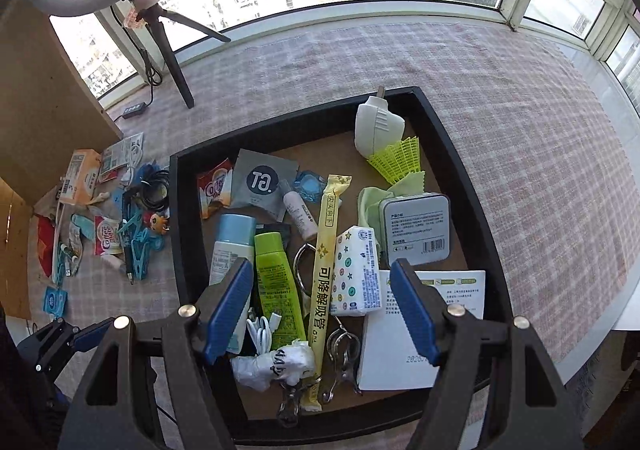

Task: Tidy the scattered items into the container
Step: 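Grasp the green lip balm tube with the left gripper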

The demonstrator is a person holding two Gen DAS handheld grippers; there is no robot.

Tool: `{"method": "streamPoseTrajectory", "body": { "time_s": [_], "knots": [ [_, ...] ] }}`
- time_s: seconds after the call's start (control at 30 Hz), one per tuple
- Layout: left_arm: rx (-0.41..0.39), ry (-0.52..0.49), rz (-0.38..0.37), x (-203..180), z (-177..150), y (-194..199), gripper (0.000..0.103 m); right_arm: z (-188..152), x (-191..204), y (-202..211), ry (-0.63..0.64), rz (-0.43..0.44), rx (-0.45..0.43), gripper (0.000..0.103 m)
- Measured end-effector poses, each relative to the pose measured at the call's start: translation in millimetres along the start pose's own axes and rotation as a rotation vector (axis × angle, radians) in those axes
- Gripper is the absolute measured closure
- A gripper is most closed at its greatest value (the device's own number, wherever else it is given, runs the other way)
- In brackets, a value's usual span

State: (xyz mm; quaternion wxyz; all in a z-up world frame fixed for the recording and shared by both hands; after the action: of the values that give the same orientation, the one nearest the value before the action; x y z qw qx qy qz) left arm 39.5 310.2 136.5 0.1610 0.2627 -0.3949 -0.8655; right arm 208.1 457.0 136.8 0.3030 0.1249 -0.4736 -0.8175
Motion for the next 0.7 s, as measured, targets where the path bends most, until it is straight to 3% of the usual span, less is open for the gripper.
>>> {"method": "streamPoseTrajectory", "body": {
  "time_s": [0.13,0.47,0.7],
  "knots": [
    [-0.014,0.058,0.070,45,-10,11,0.047,-3,31,-4,0.044,0.033,0.007,0.033],
    [-0.043,0.311,0.252,178,-41,46,0.047,-5,124,-18,0.179,0.163,0.022,0.033],
    [-0.065,0.443,0.367,247,-58,65,0.048,-1,194,-33,0.241,0.261,0.045,0.033]
  ]
}}
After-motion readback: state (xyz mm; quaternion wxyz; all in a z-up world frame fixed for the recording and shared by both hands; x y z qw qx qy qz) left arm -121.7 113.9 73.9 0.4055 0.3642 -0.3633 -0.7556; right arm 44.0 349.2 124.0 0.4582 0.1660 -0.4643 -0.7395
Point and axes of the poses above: each gripper's, at about its wrist camera, not at the fingertips, and y roughly against the way its jaws point, x to its left, z to its top, the point moved 1 cm from there along -y, roughly the way its jaws point, and after that the axes turned 12 degrees about -x, right-handed, at the moved point
